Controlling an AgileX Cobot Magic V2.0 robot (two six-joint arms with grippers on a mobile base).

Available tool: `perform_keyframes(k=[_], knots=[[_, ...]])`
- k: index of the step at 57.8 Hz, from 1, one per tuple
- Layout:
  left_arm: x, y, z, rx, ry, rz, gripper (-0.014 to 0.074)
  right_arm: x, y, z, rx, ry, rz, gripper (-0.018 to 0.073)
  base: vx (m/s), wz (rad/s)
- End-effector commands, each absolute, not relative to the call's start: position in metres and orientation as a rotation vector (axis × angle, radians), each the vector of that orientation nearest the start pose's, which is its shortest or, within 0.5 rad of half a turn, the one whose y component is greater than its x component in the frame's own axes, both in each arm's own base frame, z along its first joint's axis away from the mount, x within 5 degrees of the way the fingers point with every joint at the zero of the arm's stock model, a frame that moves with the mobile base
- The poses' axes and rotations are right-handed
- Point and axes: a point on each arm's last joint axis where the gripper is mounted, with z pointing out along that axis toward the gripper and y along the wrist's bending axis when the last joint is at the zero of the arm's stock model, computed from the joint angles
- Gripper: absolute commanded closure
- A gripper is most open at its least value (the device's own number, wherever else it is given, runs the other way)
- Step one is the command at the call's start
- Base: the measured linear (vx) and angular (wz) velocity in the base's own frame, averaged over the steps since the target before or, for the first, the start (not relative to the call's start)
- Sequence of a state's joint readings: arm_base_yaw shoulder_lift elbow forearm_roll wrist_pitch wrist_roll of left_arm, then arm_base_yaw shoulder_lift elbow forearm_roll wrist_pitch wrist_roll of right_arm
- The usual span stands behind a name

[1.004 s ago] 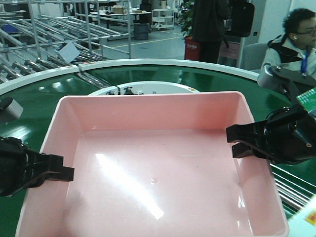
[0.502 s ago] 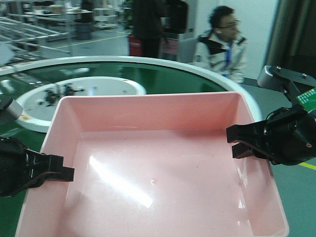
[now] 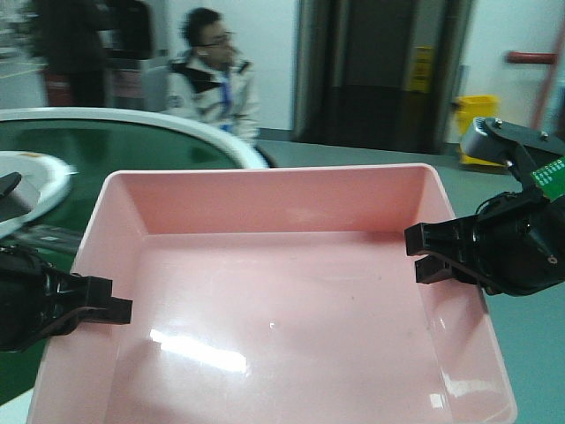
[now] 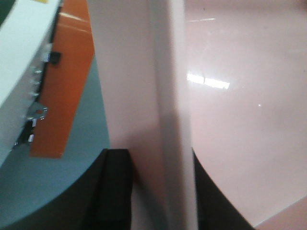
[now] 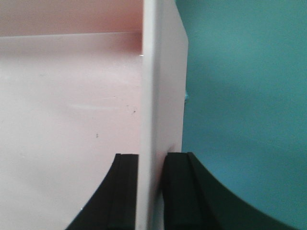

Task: Grab pink bin and stack on right shelf
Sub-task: 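Hold the pink bin with both grippers while the base drives to the table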

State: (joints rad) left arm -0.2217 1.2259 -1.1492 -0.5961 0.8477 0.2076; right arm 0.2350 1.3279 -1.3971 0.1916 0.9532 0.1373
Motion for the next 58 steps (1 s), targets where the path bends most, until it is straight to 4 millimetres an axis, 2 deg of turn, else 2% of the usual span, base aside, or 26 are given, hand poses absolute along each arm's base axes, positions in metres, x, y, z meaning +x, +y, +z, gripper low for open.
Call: perform_keyframes(k=[1, 26, 58], knots=[[0.2274, -0.0977, 0.3928, 0.234, 2.226, -0.817, 0.0598, 0.2617, 0.0773, 0.4311, -0.029, 2.218, 0.486, 0.0568, -0.03, -0.84], [0.2274, -0.0977, 0.3928, 0.234, 2.226, -0.817, 0.0598, 0.261, 0.0776, 0.4309, -0.029, 2.223, 0.491, 0.0568, 0.07, -0.7], [0.2274, -0.0977, 0.3928, 0.234, 2.226, -0.817, 0.0598, 0.261, 0.0776, 0.4309, -0.029, 2.224, 0.491, 0.0568, 0.28, -0.35]])
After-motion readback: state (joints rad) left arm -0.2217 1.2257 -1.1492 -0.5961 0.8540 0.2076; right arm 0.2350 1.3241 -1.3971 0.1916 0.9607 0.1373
